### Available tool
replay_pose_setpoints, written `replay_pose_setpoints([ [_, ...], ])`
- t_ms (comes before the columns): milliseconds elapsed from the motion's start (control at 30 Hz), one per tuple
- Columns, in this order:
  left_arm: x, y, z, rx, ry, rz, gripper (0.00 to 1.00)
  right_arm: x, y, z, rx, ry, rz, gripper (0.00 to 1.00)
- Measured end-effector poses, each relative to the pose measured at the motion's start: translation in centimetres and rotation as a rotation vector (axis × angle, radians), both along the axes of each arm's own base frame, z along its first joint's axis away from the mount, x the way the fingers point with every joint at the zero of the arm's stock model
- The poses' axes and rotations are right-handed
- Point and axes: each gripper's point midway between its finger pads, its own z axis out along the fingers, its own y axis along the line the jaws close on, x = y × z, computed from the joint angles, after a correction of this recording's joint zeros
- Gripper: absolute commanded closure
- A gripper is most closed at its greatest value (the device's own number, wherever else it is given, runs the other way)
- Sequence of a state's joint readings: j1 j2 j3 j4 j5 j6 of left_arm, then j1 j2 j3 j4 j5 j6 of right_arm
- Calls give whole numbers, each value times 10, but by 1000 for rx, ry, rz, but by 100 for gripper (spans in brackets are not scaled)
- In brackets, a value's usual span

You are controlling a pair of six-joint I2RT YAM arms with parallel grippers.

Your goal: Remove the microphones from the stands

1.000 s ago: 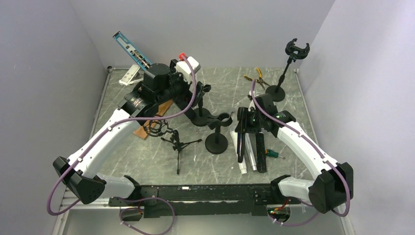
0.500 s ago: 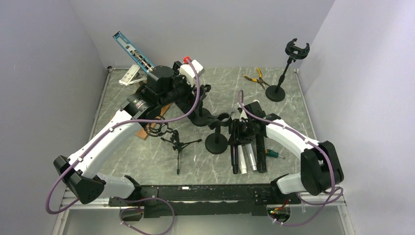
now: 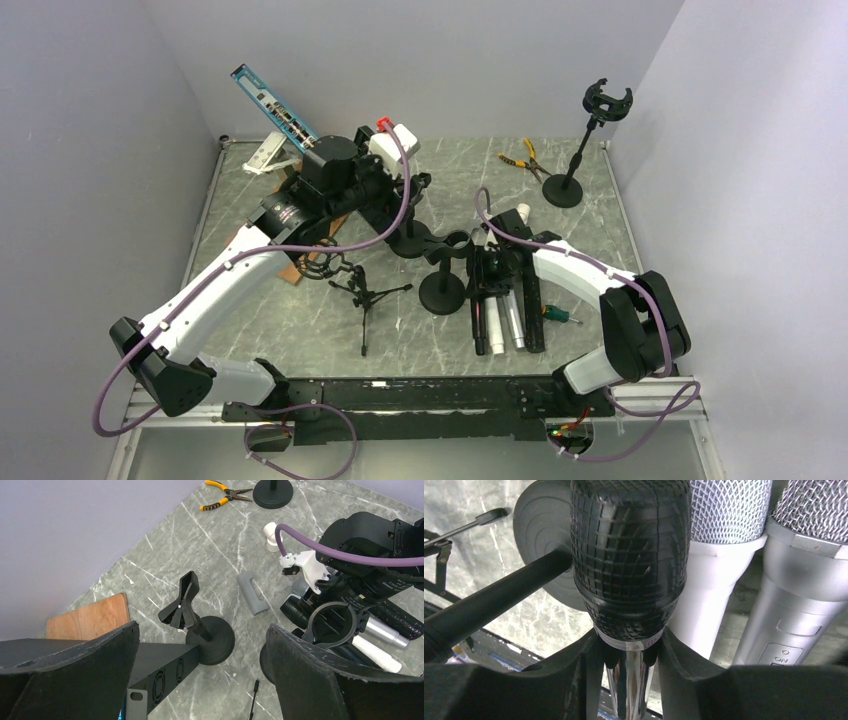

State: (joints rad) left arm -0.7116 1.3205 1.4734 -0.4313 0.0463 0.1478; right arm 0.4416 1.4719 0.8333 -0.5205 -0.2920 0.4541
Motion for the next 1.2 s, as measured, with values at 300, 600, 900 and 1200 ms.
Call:
replay_pose_setpoints([
  [300,-1,-1,0,13,-12,0,1,13,-12,9,-78,-45,-33,42],
  [600,-2,-2,0,15,-14,-3,1,57,-40,69,-191,-222,-136,40],
  [900,-4,-5,0,21,-19,-13,1,156,-156,191,-218,-529,-598,40],
  [1200,-7,-8,-5,29,-12,-23,0,225,-212,284,-294,-774,-830,27],
])
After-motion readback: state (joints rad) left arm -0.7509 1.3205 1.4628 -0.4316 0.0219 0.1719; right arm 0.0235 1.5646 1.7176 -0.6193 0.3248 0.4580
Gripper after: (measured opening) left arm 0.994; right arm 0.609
